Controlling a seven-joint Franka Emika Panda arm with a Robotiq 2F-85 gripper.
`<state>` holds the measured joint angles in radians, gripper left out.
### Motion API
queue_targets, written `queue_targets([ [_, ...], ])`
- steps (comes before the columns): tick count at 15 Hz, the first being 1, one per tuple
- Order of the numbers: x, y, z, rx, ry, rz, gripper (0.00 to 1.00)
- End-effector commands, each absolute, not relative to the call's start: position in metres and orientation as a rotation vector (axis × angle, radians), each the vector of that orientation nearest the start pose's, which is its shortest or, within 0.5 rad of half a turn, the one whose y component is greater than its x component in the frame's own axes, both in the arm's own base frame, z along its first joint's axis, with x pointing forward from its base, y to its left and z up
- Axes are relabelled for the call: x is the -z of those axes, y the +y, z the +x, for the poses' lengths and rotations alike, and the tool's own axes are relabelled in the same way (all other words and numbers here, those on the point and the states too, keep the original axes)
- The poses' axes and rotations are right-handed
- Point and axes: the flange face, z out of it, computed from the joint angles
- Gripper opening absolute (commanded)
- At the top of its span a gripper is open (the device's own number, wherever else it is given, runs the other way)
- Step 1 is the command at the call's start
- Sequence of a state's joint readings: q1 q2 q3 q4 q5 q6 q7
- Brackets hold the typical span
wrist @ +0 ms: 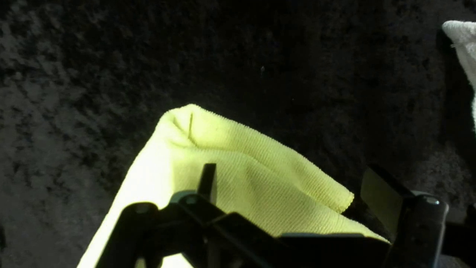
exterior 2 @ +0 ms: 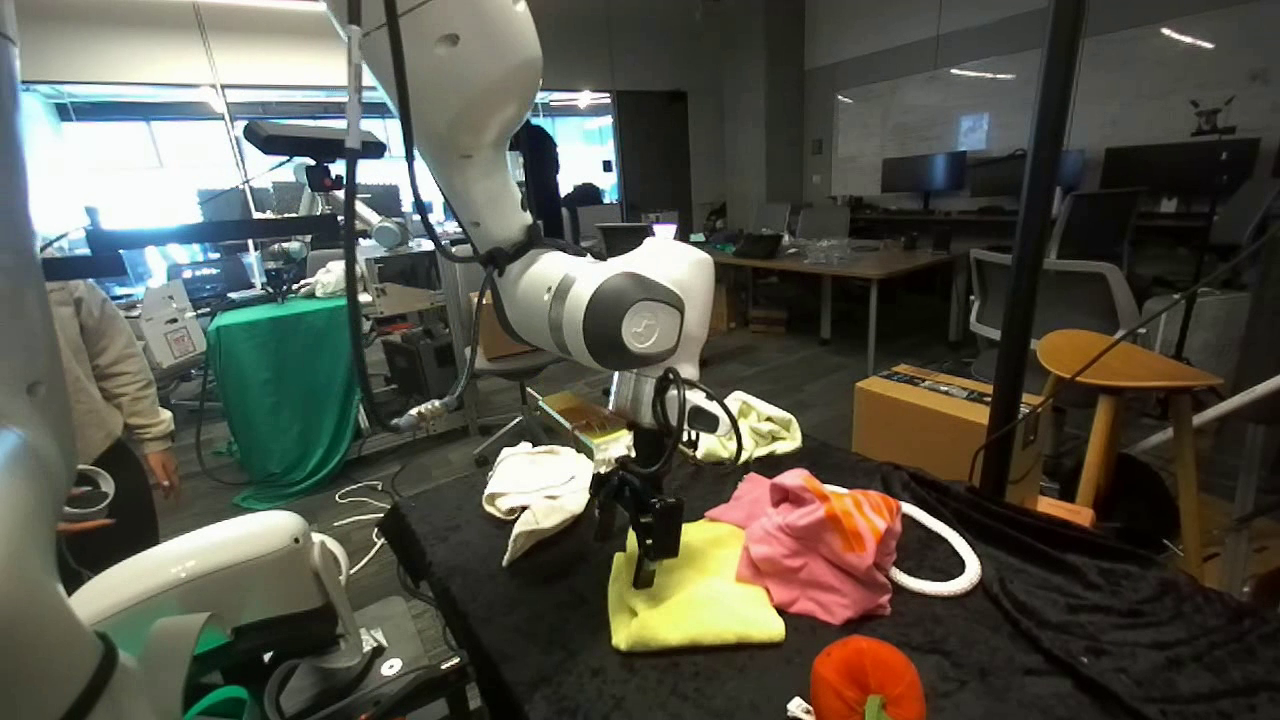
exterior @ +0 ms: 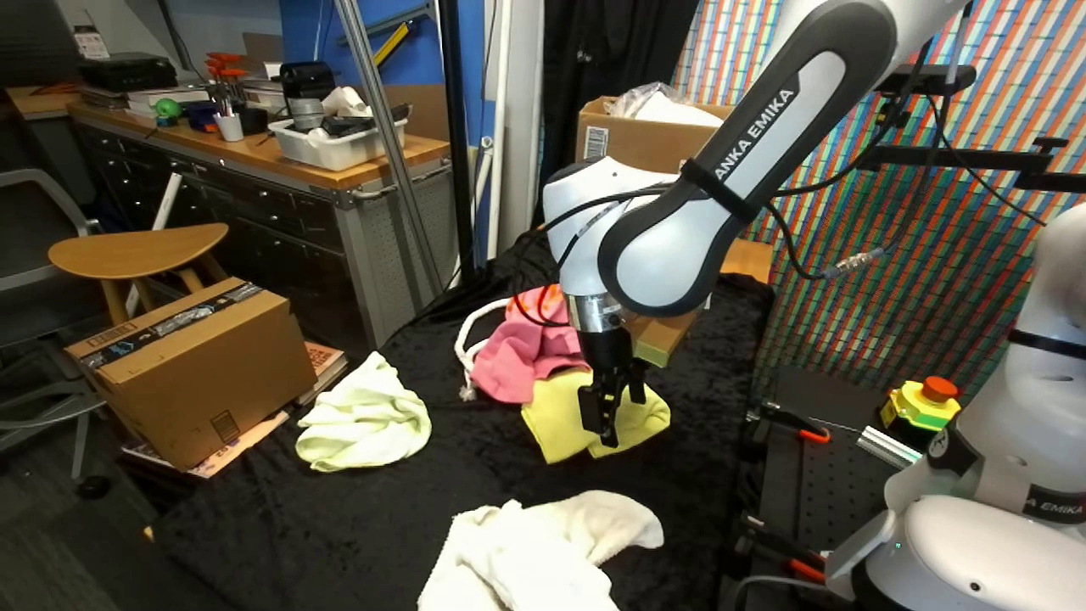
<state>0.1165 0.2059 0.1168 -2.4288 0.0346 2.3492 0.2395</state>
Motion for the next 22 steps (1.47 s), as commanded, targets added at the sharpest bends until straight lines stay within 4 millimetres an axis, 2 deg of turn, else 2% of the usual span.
queue_targets([
  [1,-0.192,0.112,0.456,-0.435,-0.015,-3.085,1.0],
  [7,-0.184,0.105,0.466,-0.396,-0.039,-3.069,1.0],
  [15,-0.184,0.098,0.473,-0.336,-0.028,-3.084,1.0],
  [16,-0.185,0.097,0.473,-0.332,-0.028,-3.084,0.95],
  [17,-0.184,0.097,0.473,-0.329,-0.027,-3.085,0.8],
  [18,-0.184,0.097,0.473,-0.327,-0.025,-3.085,0.72],
  [19,-0.185,0.097,0.473,-0.326,-0.024,-3.085,0.73],
  [21,-0.185,0.096,0.473,-0.319,-0.022,-3.086,0.57],
  [22,-0.186,0.096,0.473,-0.315,-0.02,-3.088,0.53],
])
